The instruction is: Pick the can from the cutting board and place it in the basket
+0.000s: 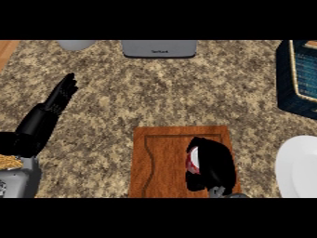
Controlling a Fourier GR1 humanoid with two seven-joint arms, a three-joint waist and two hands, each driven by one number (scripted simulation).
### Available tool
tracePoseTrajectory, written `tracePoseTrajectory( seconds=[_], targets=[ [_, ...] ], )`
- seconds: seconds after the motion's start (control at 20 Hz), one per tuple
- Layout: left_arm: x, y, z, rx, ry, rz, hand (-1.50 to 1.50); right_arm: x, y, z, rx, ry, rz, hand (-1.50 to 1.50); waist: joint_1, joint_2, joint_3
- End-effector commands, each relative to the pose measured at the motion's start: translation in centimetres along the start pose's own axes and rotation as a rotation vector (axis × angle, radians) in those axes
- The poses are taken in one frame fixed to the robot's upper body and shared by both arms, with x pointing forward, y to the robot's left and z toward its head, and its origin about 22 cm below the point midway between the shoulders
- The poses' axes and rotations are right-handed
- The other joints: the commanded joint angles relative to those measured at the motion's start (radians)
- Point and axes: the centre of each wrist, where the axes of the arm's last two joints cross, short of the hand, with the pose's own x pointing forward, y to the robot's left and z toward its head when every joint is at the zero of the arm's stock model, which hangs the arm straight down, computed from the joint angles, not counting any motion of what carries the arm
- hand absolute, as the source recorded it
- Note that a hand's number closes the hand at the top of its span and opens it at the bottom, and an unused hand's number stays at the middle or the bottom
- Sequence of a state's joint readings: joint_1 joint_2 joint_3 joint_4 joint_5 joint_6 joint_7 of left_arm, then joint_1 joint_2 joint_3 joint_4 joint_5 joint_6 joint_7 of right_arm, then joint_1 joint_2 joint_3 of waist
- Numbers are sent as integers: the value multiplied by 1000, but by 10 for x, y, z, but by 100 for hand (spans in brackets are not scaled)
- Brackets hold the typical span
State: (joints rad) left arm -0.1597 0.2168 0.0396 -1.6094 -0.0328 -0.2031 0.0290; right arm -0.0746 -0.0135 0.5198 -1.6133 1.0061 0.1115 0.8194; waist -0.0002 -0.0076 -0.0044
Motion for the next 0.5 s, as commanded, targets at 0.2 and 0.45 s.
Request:
tracePoseTrajectory(
  seconds=[0.2, 0.45],
  targets=[
    [-8, -9, -12, -3, 13, 10, 0, 7, 14, 6, -27, -84, 175, 150, -1, 8, 4],
    [-10, -21, 0, 5, -4, 8, 0, -46, -39, -16, -69, -183, 194, 150, -2, 7, 5]
  ],
)
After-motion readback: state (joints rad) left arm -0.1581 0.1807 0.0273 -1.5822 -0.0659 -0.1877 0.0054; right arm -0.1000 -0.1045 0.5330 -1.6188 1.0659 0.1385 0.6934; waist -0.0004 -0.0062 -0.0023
